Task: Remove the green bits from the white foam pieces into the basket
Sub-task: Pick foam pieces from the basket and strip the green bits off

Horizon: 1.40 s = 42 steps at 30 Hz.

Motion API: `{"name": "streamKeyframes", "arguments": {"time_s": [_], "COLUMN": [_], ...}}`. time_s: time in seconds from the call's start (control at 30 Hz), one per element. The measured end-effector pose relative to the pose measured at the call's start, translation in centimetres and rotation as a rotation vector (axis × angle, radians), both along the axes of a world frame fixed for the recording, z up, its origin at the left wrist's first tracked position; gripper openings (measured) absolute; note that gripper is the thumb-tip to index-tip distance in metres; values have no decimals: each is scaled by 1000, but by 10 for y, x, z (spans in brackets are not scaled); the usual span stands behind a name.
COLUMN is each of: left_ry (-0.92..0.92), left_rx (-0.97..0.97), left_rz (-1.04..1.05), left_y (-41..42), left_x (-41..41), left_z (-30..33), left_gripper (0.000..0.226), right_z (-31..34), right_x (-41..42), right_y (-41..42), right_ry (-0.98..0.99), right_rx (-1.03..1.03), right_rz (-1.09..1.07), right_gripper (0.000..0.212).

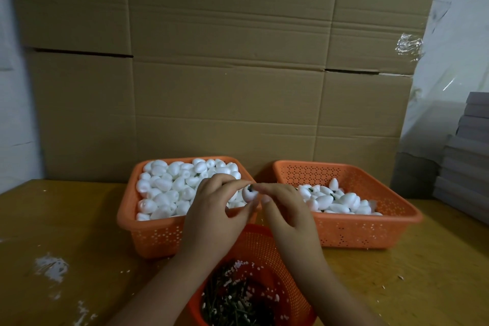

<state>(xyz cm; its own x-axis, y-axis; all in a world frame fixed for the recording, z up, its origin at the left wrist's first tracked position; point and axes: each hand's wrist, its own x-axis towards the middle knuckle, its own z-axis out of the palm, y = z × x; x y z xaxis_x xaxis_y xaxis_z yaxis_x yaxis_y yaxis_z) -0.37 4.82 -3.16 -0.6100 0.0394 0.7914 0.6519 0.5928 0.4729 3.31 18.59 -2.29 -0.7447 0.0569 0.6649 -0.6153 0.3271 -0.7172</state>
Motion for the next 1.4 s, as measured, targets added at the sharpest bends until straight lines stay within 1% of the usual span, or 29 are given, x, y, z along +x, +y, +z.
{"name": "streamKeyframes", "arguments": {"time_s": [0.07,0.17,0.2,0.3,0.37,0.43,0.5,0.6,0.67,0.7,0.77,0.8,0.83,0.87,0.9,0.97,1.0,1.07,1.13,1.17,1.23,1.3,1.33,1.4], "left_ry": [-12,-30,-27,-26,-49,-114,-141,-101,-97,-110,-185,-248,-323,-406,-494,-661,-732,-818,-832,-823,-797,-777,-777,-782], "left_rx": [8,-1,-19,-72,-84,-75,-47,-43,-87,-119,-183,-214,-249,-294,-347,-435,-459,-496,-524,-530,-516,-497,-492,-502], "left_rz": [5,-34,-35,-18,-38,-91,-117,-5,121,183,270,295,315,332,344,349,345,358,384,398,421,431,442,469], "left_y": [-1,-3,-2,1,2,1,-2,-15,-27,-33,-45,-51,-56,-61,-66,-72,-73,-73,-74,-74,-77,-81,-83,-89], "left_x": [-1,-1,0,4,4,4,3,1,-1,-2,-7,-9,-12,-14,-16,-20,-22,-25,-27,-29,-29,-32,-34,-37], "left_z": [-1,-3,-2,0,1,4,8,20,28,31,33,33,32,31,29,27,26,24,23,22,22,22,23,25], "left_gripper": [27,28,28,36,38,40,41,27,19,17,17,19,22,25,29,34,38,45,49,49,44,37,38,40], "right_z": [-1,-2,-2,1,5,11,20,29,32,33,32,31,31,29,27,27,28,30,31,30,24,16,13,8], "right_x": [0,0,0,1,-1,-3,-5,-9,-13,-14,-17,-18,-18,-19,-19,-17,-14,-8,1,5,11,14,13,10], "right_y": [-1,-2,-2,-1,2,8,16,34,47,54,64,68,69,68,66,57,51,39,28,21,9,-3,-9,-19], "right_ry": [20,-43,-60,-67,-69,-97,-155,-222,-186,-167,-191,-230,-264,-280,-277,-248,-263,-354,-480,-538,-571,-567,-581,-669], "right_rx": [48,24,19,43,38,32,63,98,66,40,29,50,83,128,173,272,347,568,757,824,949,1039,1075,1155], "right_rz": [-3,11,2,-34,-36,-39,-94,-245,-339,-377,-440,-459,-471,-476,-474,-409,-348,-162,79,178,305,322,290,194], "right_gripper": [23,36,37,27,20,12,11,9,8,15,47,60,65,64,58,37,28,17,15,20,34,40,39,42]}}
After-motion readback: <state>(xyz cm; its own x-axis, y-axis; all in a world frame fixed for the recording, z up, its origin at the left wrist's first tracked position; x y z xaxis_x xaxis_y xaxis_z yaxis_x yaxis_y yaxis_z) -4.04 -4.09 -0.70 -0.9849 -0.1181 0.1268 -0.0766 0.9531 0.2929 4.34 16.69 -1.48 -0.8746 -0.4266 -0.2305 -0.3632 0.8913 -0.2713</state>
